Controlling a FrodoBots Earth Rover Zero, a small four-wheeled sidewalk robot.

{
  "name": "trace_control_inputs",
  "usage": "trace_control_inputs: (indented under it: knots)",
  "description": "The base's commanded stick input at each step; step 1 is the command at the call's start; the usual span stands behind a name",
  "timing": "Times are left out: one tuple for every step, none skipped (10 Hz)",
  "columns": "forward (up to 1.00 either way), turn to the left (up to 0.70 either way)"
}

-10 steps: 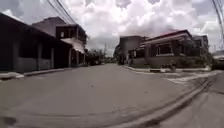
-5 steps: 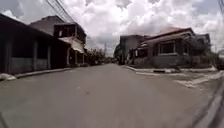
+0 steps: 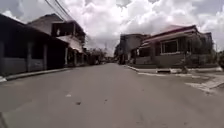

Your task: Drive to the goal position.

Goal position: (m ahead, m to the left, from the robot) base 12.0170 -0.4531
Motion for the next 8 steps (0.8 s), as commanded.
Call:
trace_control_inputs:
  knots:
    - [1.0, 0.0]
    - [1.0, 0.0]
    - [1.0, 0.0]
    - [1.0, 0.0]
    - [1.0, 0.0]
    - [1.0, 0.0]
    - [1.0, 0.0]
    - [1.0, 0.0]
